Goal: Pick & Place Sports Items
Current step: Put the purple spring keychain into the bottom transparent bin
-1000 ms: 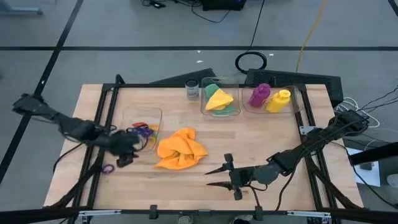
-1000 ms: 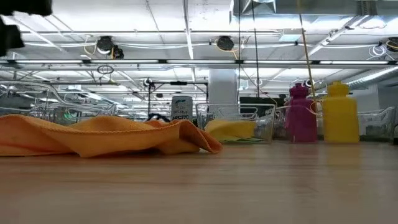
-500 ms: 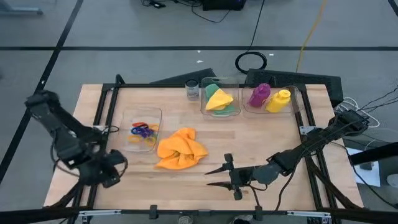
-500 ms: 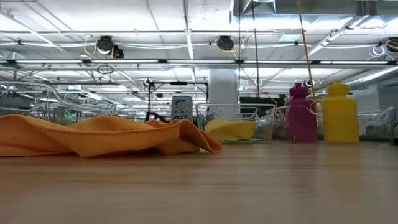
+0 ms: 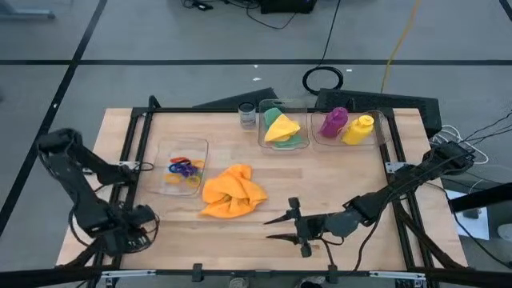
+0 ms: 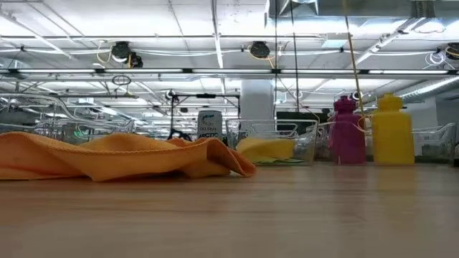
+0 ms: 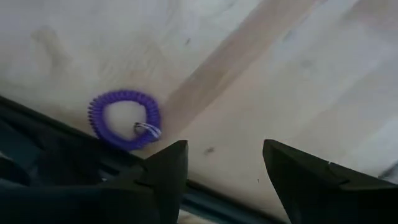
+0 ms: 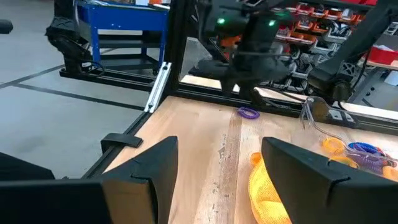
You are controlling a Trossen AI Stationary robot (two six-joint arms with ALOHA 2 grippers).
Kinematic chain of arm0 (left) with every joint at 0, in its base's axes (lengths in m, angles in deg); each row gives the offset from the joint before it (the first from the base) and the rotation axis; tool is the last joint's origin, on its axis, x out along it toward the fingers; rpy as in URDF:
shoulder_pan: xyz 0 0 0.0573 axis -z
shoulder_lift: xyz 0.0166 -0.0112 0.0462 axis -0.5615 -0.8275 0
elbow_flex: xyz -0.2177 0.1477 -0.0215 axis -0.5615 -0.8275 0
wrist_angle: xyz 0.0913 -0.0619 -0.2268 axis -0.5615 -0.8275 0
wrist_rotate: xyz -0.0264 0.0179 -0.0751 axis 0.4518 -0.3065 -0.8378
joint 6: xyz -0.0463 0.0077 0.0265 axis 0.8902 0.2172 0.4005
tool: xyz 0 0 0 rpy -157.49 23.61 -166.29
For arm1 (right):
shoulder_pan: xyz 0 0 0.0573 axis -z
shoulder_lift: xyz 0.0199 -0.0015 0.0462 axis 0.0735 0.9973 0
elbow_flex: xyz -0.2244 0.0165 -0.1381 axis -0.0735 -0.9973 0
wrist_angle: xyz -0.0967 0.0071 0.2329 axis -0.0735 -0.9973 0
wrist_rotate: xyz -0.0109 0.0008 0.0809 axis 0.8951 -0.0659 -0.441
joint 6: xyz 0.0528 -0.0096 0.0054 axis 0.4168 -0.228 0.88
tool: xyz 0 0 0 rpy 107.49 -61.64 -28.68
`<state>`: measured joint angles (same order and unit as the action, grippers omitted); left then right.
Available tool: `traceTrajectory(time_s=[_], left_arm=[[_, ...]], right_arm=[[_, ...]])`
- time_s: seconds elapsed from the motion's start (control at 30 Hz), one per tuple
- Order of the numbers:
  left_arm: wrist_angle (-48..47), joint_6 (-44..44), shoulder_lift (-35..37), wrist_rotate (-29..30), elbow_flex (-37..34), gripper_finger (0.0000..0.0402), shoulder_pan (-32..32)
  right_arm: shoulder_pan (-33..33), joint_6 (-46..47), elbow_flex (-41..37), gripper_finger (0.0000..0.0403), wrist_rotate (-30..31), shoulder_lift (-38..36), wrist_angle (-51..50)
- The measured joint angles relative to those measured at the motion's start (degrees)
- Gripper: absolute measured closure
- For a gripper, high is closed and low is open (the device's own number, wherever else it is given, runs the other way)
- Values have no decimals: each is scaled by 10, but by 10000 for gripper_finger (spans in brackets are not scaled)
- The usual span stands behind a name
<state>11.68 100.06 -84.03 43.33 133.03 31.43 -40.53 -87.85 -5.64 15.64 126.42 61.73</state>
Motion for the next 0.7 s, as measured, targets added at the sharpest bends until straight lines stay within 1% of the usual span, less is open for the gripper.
traceTrajectory(time_s=[0.1, 0.2, 0.4, 0.53, 0.7], left_arm=[[-1, -52, -24, -20, 0, 222, 0], [-4, -64, -41, -21, -1, 222, 0], [2, -37, -49, -41, -31, 222, -4], [6, -34, -49, -58, -56, 222, -14], [7, -37, -49, -61, -75, 222, -27]], right_arm=[[0, 0, 0, 234, 0, 0, 0], [0, 0, 0, 234, 0, 0, 0], [0, 0, 0, 234, 0, 0, 0], [0, 0, 0, 234, 0, 0, 0], [0, 0, 0, 234, 0, 0, 0]])
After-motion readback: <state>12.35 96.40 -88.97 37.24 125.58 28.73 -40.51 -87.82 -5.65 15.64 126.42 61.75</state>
